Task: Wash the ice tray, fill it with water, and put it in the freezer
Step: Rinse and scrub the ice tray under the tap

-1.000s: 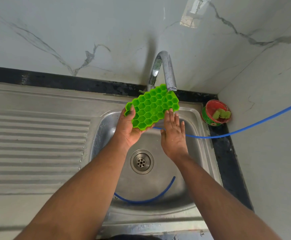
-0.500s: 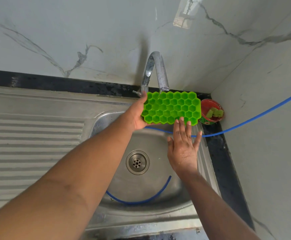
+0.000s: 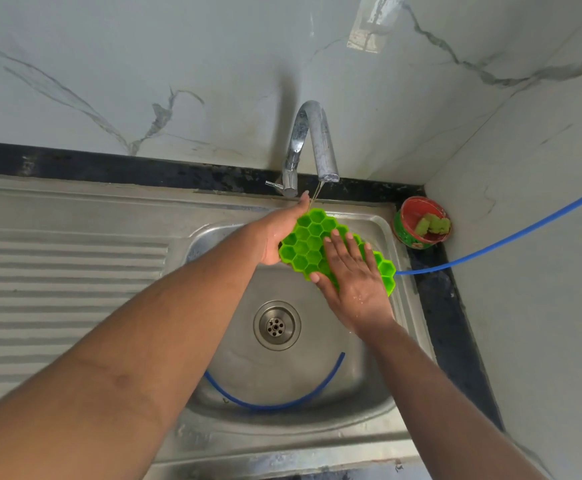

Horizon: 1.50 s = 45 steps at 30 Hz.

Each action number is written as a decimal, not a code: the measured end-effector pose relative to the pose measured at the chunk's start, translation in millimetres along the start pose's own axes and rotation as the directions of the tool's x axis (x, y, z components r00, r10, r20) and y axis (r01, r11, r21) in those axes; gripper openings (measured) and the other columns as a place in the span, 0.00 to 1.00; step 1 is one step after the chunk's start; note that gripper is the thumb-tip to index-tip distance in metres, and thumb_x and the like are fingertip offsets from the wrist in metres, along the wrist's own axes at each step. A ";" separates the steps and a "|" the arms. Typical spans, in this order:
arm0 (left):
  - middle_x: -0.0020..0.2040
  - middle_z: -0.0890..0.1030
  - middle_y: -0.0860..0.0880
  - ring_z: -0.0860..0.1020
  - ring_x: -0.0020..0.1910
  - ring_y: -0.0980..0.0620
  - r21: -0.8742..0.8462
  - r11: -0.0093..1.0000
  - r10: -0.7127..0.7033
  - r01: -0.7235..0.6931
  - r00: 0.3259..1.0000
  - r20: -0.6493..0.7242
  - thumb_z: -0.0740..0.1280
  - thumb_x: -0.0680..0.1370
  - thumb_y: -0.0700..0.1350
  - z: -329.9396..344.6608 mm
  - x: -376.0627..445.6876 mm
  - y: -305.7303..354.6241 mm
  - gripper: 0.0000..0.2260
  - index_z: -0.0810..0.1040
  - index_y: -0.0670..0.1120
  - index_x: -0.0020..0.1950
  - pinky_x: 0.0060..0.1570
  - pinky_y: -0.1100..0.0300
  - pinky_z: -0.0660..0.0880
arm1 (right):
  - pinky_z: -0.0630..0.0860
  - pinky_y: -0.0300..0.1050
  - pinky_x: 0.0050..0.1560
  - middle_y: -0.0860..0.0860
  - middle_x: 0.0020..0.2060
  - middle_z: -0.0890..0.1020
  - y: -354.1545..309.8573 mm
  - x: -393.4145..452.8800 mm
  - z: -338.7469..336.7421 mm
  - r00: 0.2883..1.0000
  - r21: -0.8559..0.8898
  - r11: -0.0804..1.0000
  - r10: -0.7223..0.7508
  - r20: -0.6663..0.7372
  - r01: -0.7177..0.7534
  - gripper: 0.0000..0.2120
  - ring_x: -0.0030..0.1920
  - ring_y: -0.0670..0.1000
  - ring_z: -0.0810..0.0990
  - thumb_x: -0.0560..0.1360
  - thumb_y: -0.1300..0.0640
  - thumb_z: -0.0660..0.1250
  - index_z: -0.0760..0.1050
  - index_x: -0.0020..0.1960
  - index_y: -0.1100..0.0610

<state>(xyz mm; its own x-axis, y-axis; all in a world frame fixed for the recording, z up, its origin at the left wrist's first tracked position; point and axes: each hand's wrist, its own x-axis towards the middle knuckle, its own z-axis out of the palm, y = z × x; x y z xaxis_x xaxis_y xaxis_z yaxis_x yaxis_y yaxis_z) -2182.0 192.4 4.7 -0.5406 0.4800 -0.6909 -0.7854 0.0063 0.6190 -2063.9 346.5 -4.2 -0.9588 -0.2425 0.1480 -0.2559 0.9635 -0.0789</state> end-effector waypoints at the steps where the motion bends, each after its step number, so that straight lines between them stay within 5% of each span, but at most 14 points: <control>1: 0.57 0.83 0.41 0.82 0.57 0.42 -0.007 1.000 0.004 -0.004 1.000 0.000 0.56 0.74 0.72 -4.7 -1.4 -0.3 0.36 0.79 0.44 0.63 0.58 0.46 0.77 | 0.52 0.59 0.74 0.56 0.73 0.66 -0.3 5.0 -1.1 0.999 -0.002 1.000 -0.028 0.024 0.028 0.35 0.75 0.57 0.59 0.80 0.36 0.42 0.65 0.74 0.60; 7: 0.58 0.83 0.40 0.82 0.57 0.40 -0.177 0.981 0.060 -0.073 0.995 -0.074 0.58 0.75 0.69 -42.8 -16.6 -13.9 0.32 0.78 0.45 0.64 0.56 0.45 0.77 | 0.34 0.57 0.75 0.44 0.77 0.49 -6.4 47.3 -10.5 0.963 0.068 0.990 -0.138 0.230 0.125 0.41 0.76 0.48 0.37 0.72 0.30 0.33 0.49 0.79 0.50; 12: 0.55 0.84 0.41 0.83 0.52 0.42 -0.208 0.977 0.007 -0.046 0.983 -0.184 0.58 0.75 0.70 -67.4 -23.7 -46.8 0.31 0.80 0.46 0.60 0.47 0.49 0.79 | 0.38 0.59 0.74 0.47 0.79 0.48 -6.7 96.1 3.5 0.931 0.157 0.987 -0.077 0.356 0.022 0.35 0.78 0.51 0.43 0.78 0.34 0.44 0.45 0.79 0.51; 18: 0.52 0.85 0.43 0.84 0.49 0.45 -0.263 0.965 -0.054 -0.018 0.964 -0.262 0.59 0.76 0.68 -67.5 -18.6 -76.2 0.28 0.81 0.46 0.55 0.46 0.49 0.80 | 0.49 0.67 0.73 0.46 0.79 0.47 -29.3 158.4 17.4 0.880 -0.110 0.937 -0.264 0.394 0.330 0.25 0.78 0.55 0.42 0.83 0.44 0.45 0.50 0.78 0.49; 20: 0.55 0.85 0.42 0.84 0.50 0.44 -0.305 0.952 -0.071 -0.014 0.961 -0.266 0.58 0.76 0.69 -63.0 -18.3 -82.9 0.30 0.80 0.45 0.59 0.43 0.49 0.80 | 0.55 0.62 0.74 0.50 0.79 0.49 -34.8 170.1 18.7 0.865 -0.172 0.908 -0.288 0.411 0.383 0.24 0.78 0.57 0.49 0.83 0.54 0.50 0.54 0.78 0.55; 23: 0.56 0.84 0.42 0.83 0.51 0.42 -0.354 0.934 -0.058 -0.044 0.961 -0.271 0.57 0.76 0.69 -60.5 -19.4 -88.0 0.31 0.79 0.46 0.63 0.44 0.47 0.80 | 0.72 0.57 0.64 0.61 0.70 0.66 -37.2 180.9 17.7 0.890 -0.133 0.922 -0.301 0.343 0.363 0.20 0.66 0.61 0.71 0.79 0.65 0.53 0.66 0.70 0.63; 27: 0.59 0.83 0.43 0.83 0.52 0.44 -0.405 0.907 -0.020 -0.115 0.950 -0.312 0.50 0.76 0.71 -64.0 -27.3 -93.8 0.34 0.77 0.48 0.65 0.42 0.51 0.79 | 0.76 0.58 0.54 0.63 0.61 0.75 -8.5 180.1 14.7 0.973 -0.029 1.000 -0.004 0.230 0.011 0.23 0.59 0.63 0.77 0.78 0.55 0.49 0.61 0.73 0.53; 34: 0.62 0.82 0.44 0.84 0.52 0.46 -0.486 0.835 0.100 -0.256 0.941 -0.323 0.44 0.77 0.70 -48.3 -43.4 -104.9 0.36 0.76 0.48 0.67 0.38 0.55 0.81 | 0.61 0.50 0.70 0.57 0.76 0.60 -53.3 81.4 -9.5 0.965 0.235 0.963 0.075 0.253 -0.136 0.25 0.74 0.57 0.63 0.82 0.54 0.55 0.55 0.77 0.60; 38: 0.63 0.81 0.43 0.83 0.53 0.47 -0.559 0.774 0.128 -0.298 0.938 -0.324 0.50 0.79 0.68 -20.9 -52.9 -108.7 0.32 0.75 0.46 0.68 0.47 0.52 0.79 | 0.49 0.52 0.77 0.58 0.78 0.53 -88.1 20.6 10.5 0.908 0.198 0.976 -0.161 0.386 0.089 0.27 0.78 0.58 0.50 0.83 0.50 0.52 0.52 0.78 0.61; 41: 0.58 0.83 0.44 0.84 0.48 0.49 -0.601 0.734 0.124 -0.317 0.932 -0.340 0.53 0.79 0.67 -6.2 -60.3 -118.4 0.29 0.75 0.46 0.65 0.44 0.55 0.79 | 0.42 0.51 0.76 0.51 0.79 0.51 -85.2 1.1 8.1 0.881 0.175 0.950 -0.305 0.362 0.257 0.26 0.78 0.53 0.46 0.84 0.50 0.49 0.50 0.79 0.56; 43: 0.58 0.83 0.42 0.85 0.49 0.47 -0.581 0.739 0.151 -0.341 0.924 -0.351 0.52 0.80 0.66 0.8 -64.4 -119.1 0.29 0.77 0.45 0.64 0.42 0.55 0.80 | 0.41 0.51 0.76 0.45 0.78 0.52 -68.3 -4.4 0.7 0.932 0.163 0.970 -0.221 0.286 0.180 0.24 0.78 0.50 0.46 0.83 0.49 0.48 0.51 0.78 0.50; 45: 0.58 0.83 0.41 0.84 0.53 0.44 -0.557 0.738 0.169 -0.381 0.904 -0.393 0.52 0.80 0.66 9.7 -66.9 -118.3 0.30 0.77 0.44 0.65 0.46 0.51 0.81 | 0.42 0.53 0.76 0.43 0.78 0.54 -59.6 -10.4 -9.3 0.971 0.196 0.979 0.014 0.239 -0.063 0.24 0.78 0.51 0.47 0.83 0.48 0.48 0.52 0.78 0.48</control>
<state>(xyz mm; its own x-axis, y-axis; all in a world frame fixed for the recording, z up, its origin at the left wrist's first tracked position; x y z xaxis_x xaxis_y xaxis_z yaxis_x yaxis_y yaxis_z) -2049.9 168.0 -18.6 -0.7401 0.0901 -0.6665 -0.5419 -0.6668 0.5115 -2037.5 292.7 8.1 -0.9641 -0.2488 -0.0933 -0.2145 0.9360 -0.2792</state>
